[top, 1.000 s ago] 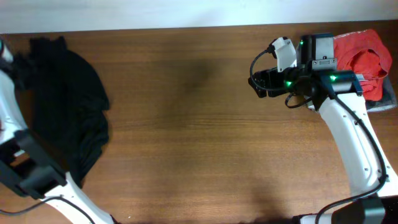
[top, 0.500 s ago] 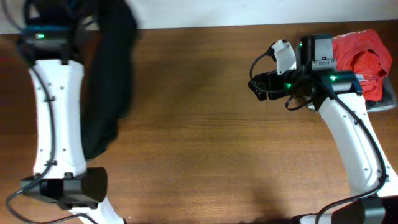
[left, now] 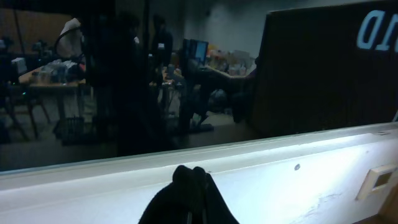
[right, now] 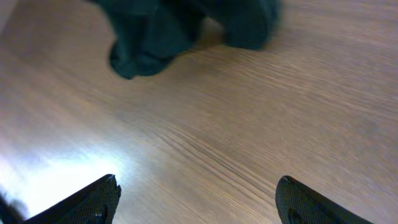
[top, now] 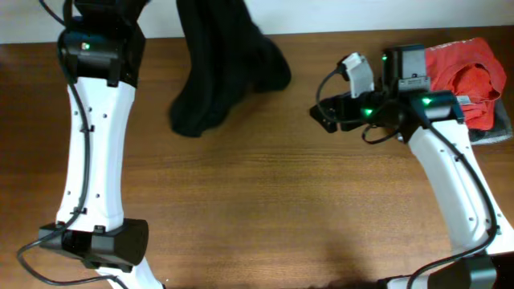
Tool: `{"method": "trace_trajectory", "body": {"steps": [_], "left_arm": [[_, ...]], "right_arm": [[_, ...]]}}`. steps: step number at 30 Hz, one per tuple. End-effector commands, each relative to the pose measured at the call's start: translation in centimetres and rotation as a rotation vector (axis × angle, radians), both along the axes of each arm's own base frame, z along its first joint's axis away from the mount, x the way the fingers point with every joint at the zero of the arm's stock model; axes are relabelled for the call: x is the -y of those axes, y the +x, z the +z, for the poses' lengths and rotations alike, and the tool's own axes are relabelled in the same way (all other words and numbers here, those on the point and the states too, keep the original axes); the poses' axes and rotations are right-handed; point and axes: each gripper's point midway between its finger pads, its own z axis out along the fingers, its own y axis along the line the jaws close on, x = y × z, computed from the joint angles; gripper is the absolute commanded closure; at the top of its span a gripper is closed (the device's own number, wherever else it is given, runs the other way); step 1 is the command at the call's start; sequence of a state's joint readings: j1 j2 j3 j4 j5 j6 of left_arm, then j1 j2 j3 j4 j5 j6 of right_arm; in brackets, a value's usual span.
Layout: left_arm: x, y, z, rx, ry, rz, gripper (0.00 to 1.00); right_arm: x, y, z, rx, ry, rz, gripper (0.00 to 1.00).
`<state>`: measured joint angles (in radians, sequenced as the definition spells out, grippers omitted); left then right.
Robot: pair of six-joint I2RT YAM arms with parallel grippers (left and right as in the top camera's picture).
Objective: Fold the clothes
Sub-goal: 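Lift the black shirt high with the left gripper, right gripper approaching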
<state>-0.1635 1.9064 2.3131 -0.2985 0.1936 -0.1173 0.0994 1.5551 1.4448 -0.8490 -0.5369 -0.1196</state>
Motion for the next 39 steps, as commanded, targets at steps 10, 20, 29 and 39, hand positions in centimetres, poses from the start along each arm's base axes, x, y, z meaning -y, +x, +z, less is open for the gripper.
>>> {"method": "trace_trajectory", "body": {"steps": [10,20,29,39], "left_arm": [[2.6,-2.1,3.8,0.116,-0.029,-0.042,0.99],[2.5,-5.2,8.6,0.221,-0.059,-0.055,0.99],[1.4,-9.2,13.5,0.333,-0.104,-0.05,0.99],[-0.8,-10.5,15.4,0.372,-0.144,0.048,0.99]], "right_arm": [[-9.3,-1.0,1.7,0.118,0.013,0.197,0.17],[-13.0,-1.8,1.1,0.142,0.02,0.281,0.21],[-17.2,-3.4,1.8,0.209,0.01,0.345,0.26],[-22.3,-2.8,-0.3,0.22,-0.021,0.199,0.25]]}}
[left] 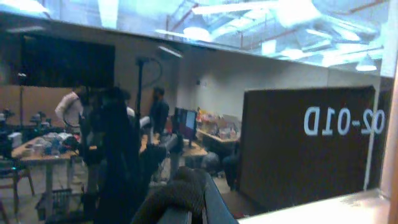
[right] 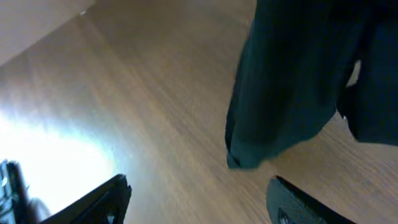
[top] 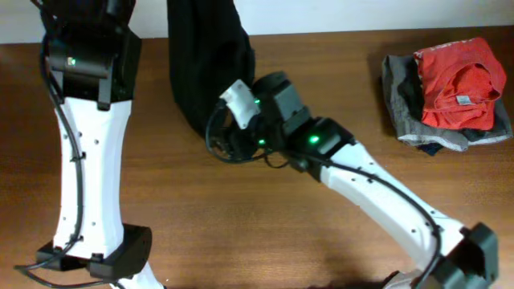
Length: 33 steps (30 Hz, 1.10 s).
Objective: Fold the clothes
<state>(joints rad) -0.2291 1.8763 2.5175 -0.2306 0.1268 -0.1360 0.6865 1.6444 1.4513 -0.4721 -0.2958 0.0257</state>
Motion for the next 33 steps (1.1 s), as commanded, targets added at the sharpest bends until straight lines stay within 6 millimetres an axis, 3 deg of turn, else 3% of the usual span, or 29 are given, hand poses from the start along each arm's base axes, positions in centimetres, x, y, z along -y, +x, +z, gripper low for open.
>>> {"method": "trace_trajectory", "body": {"steps": [1,6,10,15,20,24,33], "left_arm": [[-2.0,-3.3,3.7,0.077,-0.068,0.069,0.99],[-4.1,-2.7,3.2,0.048,-0.115,0.182,0.99],[-6.4,-2.2,2.4,0.005,-0.173,0.324,0.99],[-8.8,-3.2,1.4,-0.036,-0.154,0.623,0.99],[-11.0,-3.8,0.4,-0.082,-0.125,0.801,0.99],[-11.4,-3.0,-0.9,-0.117,-0.122,0.846,0.99],[-10.0,0.1,-3.1,-0.141,-0.1,0.841,0.99]], "right_arm": [[-1.2,1.8,-2.3,-0.031,-0.023,-0.141,0.25],[-4.1,1.8,-4.7,-0.045,-0.009,-0.119,0.25],[-5.7,1.1,-4.6,-0.024,0.009,-0.089,0.25],[-6.5,0.7,-4.2,-0.024,0.033,-0.086,0.25],[-6.6,0.4,-4.4,-0.052,0.037,-0.092,0.25],[-7.0,-0.5,-4.5,-0.071,0.044,-0.058,0.25],[-7.0,-0.7,-4.7,-0.083,0.036,-0.054,0.25]]}}
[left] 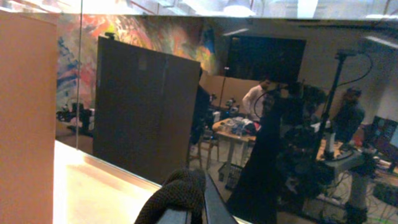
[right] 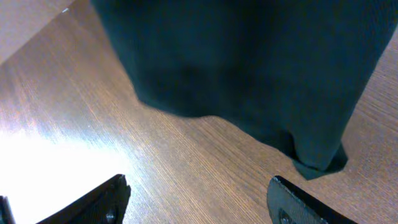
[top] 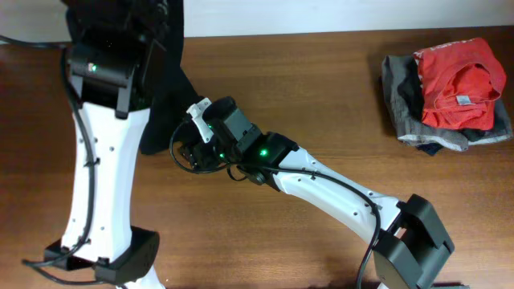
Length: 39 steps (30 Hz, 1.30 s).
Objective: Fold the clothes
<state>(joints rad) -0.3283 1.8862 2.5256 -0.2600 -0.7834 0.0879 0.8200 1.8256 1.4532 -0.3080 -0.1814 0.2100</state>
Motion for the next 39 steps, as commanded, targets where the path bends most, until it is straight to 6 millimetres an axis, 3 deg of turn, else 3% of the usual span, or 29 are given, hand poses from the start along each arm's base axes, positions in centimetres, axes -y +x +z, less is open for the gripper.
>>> {"method": "trace_trajectory", "body": {"steps": [1,10,16,29,39], "left_arm": [[0.6,0.9,-0.6,-0.007,0.01,0.011,0.99],[4.7,0.8,-0.4,0.026,-0.007,-0.075,0.99],[5.7,0.4,0.1,0.048,-0.017,-0.097,0.99],[7.1,0.1,0.0,0.024,0.029,-0.107,0.99],[8.9,-0.4,0.1,0.001,0.083,-0.128,0.99]], "right_arm": [[-0.7,-0.3,1.1,0.009,0.027,0.012,0.25],[-2.4,-1.1,0.2,0.014,0.034,0.043,0.25],[-2.9,-1.6,0.2,0.019,0.031,0.053,0.25],[0.7,3.0,0.0,0.151,-0.082,-0.19,0.25],[3.6,6.3,-2.4,0.161,-0.161,-0.306,0.25]]}}
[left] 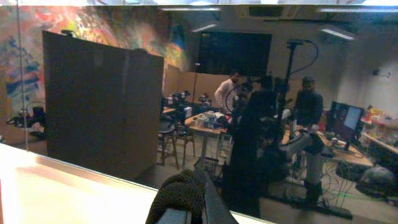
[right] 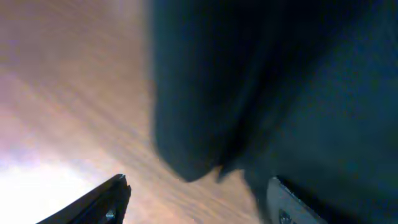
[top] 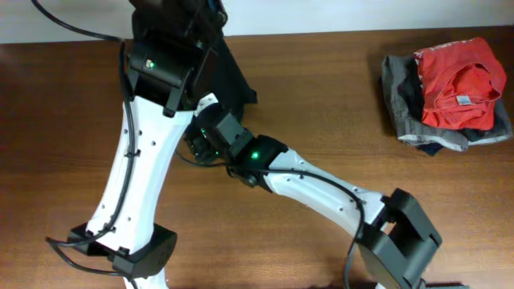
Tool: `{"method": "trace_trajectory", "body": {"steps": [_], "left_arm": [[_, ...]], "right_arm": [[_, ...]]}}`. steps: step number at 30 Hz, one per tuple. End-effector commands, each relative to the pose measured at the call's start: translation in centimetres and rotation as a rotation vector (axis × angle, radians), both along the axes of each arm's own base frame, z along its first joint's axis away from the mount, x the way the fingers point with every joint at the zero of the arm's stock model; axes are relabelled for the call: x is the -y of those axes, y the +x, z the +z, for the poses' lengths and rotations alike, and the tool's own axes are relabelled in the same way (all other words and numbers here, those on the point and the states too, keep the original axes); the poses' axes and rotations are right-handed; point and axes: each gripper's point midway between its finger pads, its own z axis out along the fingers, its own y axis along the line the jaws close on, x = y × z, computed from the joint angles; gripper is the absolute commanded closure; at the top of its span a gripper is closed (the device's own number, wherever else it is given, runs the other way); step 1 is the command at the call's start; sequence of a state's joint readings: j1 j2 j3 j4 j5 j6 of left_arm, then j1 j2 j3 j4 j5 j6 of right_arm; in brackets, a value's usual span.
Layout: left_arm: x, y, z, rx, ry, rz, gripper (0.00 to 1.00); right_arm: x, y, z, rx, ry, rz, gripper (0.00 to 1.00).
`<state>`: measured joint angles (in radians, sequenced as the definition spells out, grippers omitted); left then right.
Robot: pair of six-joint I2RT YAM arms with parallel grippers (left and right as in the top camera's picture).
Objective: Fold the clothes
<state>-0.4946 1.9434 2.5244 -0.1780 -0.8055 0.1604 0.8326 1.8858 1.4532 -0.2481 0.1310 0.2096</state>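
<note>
A black garment (top: 229, 76) hangs from my raised left gripper (left: 189, 214), which is shut on a bunched fold of its knit cloth (left: 180, 193) and points out at the room. In the overhead view most of it is hidden behind my left arm (top: 152, 152). My right gripper (right: 199, 202) is open just under the garment's hanging lower edge (right: 186, 168), close above the wooden table (top: 337, 104). From overhead that gripper (top: 201, 144) sits at the left arm's side, below the cloth.
A pile of folded clothes with a red garment (top: 458, 76) on top of grey ones (top: 401, 104) lies at the table's far right. The white wall edge runs along the table's back.
My left arm has swung right, carrying the hanging black garment with it. My right gripper, still open, is now much closer under the cloth's lower edge.
First the black garment hung at the table's back with its end on the wood, while my open right gripper was beside the clothes pile. Then that gripper was at the cloth's lower part, then under it at left. Throughout, the left gripper held the garment up.
</note>
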Motion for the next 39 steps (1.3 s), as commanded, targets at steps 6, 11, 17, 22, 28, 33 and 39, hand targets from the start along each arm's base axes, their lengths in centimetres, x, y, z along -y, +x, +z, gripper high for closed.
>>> {"method": "trace_trajectory", "body": {"steps": [6,11,17,22,28,33,39], "left_arm": [[0.6,-1.5,1.1,0.001,0.044,0.015,0.99],[0.6,-1.4,1.0,-0.003,0.046,0.016,0.99],[0.2,-1.5,0.7,-0.031,0.077,0.055,0.99],[-0.1,-1.6,0.5,-0.04,0.073,0.074,0.99],[-0.1,-1.6,0.5,-0.04,0.073,0.074,0.99],[-0.1,-1.6,0.5,-0.04,0.073,0.073,0.99],[-0.1,-1.6,0.4,-0.047,0.077,0.073,0.99]], "right_arm": [[3.3,3.7,-0.2,0.025,-0.022,-0.127,0.25],[4.4,4.8,-0.1,0.031,-0.018,-0.156,0.25],[7.7,7.2,0.1,0.051,-0.04,-0.217,0.25],[9.6,8.5,0.0,0.052,-0.052,-0.209,0.25],[10.5,9.1,-0.2,0.052,-0.064,-0.192,0.25],[8.9,8.2,-0.3,0.03,-0.038,-0.077,0.25],[8.5,8.2,-1.1,0.015,-0.034,-0.063,0.28]]}}
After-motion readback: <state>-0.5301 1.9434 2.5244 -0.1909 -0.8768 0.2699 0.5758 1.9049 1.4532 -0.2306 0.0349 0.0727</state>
